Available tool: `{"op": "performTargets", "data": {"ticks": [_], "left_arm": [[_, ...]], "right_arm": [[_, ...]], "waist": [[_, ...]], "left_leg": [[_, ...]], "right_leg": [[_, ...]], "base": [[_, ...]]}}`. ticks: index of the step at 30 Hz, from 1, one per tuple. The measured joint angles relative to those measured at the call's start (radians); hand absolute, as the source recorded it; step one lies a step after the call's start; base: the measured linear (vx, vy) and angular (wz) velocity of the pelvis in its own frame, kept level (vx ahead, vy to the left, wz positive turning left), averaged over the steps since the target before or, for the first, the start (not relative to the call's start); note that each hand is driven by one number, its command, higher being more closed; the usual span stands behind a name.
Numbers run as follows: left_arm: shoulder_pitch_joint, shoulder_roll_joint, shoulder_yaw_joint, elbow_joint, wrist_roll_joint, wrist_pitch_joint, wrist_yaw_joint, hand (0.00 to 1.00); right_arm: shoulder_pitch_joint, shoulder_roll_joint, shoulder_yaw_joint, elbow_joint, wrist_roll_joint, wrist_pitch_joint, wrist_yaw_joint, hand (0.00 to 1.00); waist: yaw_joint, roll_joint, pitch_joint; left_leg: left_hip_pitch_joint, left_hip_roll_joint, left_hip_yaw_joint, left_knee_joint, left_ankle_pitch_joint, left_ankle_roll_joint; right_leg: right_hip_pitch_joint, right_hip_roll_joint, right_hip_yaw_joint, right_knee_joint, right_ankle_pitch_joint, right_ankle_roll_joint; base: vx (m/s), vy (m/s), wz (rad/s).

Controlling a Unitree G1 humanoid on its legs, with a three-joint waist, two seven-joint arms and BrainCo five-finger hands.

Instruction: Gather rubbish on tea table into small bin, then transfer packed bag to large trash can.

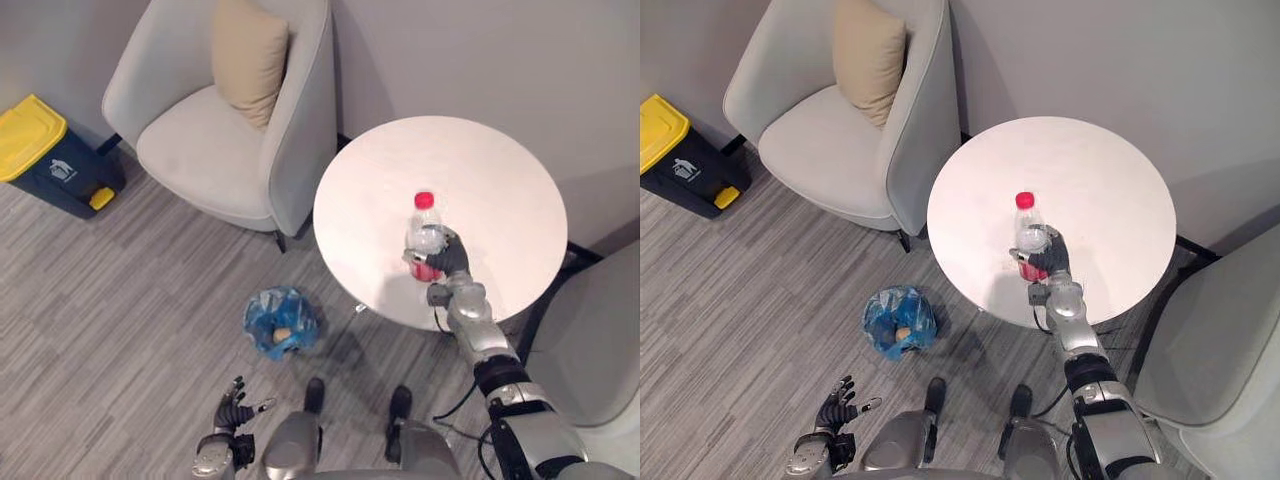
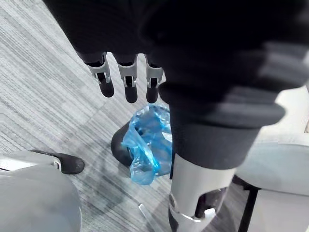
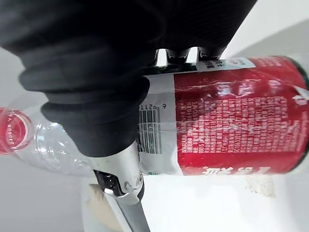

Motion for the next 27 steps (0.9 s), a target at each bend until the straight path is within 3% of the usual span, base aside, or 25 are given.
{"op": "performTargets", "data": {"ticks": [6,13,17,20,22,23,25,26,27], "left_arm": [[-0.006,-0.003,0.0,0.0,0.0,-0.009,0.0,0.0],[-0.009,-0.017,0.014,0.001,0.0,-0.01,0.0,0.0],[-0.01,-0.029,0.014,0.004,0.002,-0.012,-0.001,0.0],[-0.011,-0.03,0.013,0.008,0.002,-0.014,0.0,0.0],[-0.014,-0.033,0.014,0.026,0.002,-0.014,0.0,0.0],[-0.013,-0.04,0.013,0.03,0.002,-0.014,0.0,0.0],[-0.012,-0.058,0.011,0.031,0.003,-0.015,0.001,0.0],[-0.011,-0.062,0.008,0.037,0.005,-0.016,0.0,0.0],[-0.009,-0.062,0.008,0.04,0.006,-0.017,0.0,0.0]], "right_arm": [[0.005,-0.002,0.0,-0.032,0.014,0.0,-0.009,1.0],[0.233,0.003,0.0,-0.403,0.001,-0.027,0.016,1.0],[0.32,0.036,0.01,-0.505,-0.017,-0.038,0.044,1.0],[0.361,0.05,0.037,-0.563,-0.041,-0.046,0.05,1.0],[0.374,0.055,0.052,-0.569,-0.071,-0.049,0.053,1.0],[0.386,0.06,0.067,-0.575,-0.085,-0.049,0.057,1.0],[0.392,0.053,0.076,-0.58,-0.114,-0.051,0.06,1.0],[0.391,0.057,0.079,-0.58,-0.134,-0.051,0.06,1.0],[0.394,0.061,0.084,-0.581,-0.145,-0.051,0.06,1.0]], "waist": [[-0.001,0.002,0.007],[-0.006,0.001,0.007],[-0.029,-0.001,0.004],[-0.028,-0.003,0.002],[-0.029,-0.017,-0.008],[-0.034,-0.024,-0.022],[-0.029,-0.011,-0.041],[-0.029,-0.011,-0.047],[-0.031,-0.015,-0.054]], "left_leg": [[-0.003,-0.004,-0.008,0.0,0.0,0.0],[0.043,-0.005,-0.023,-0.007,0.0,0.0],[0.045,-0.009,-0.065,-0.016,0.01,-0.001],[0.022,-0.013,-0.088,-0.017,0.026,0.011],[0.012,-0.014,0.041,-0.012,-0.001,0.191],[0.016,0.012,0.207,-0.011,-0.018,0.304],[0.016,0.076,0.419,0.032,-0.008,0.29],[0.012,0.086,0.507,0.076,0.03,0.232],[0.015,0.08,0.51,0.082,0.029,0.221]], "right_leg": [[0.002,-0.004,-0.007,-0.001,0.0,0.0],[0.059,-0.005,-0.021,-0.011,-0.004,0.005],[0.081,-0.013,-0.069,-0.009,-0.016,0.006],[0.093,-0.024,-0.119,-0.006,-0.036,0.011],[0.105,-0.055,-0.164,0.009,-0.054,0.016],[0.126,-0.08,-0.197,0.014,-0.055,0.021],[0.16,-0.108,-0.259,0.022,-0.063,0.029],[0.183,-0.125,-0.293,0.044,-0.088,0.05],[0.19,-0.134,-0.295,0.046,-0.093,0.057]], "base": [[0.01,-0.004,0.02],[-0.01,-0.004,0.06],[-0.05,-0.014,0.33],[-0.05,-0.013,0.5],[-0.02,0.016,0.8],[0.06,-0.002,1.01],[0.12,0.087,1.07],[0.13,0.143,0.89],[0.16,0.144,0.81]]}}
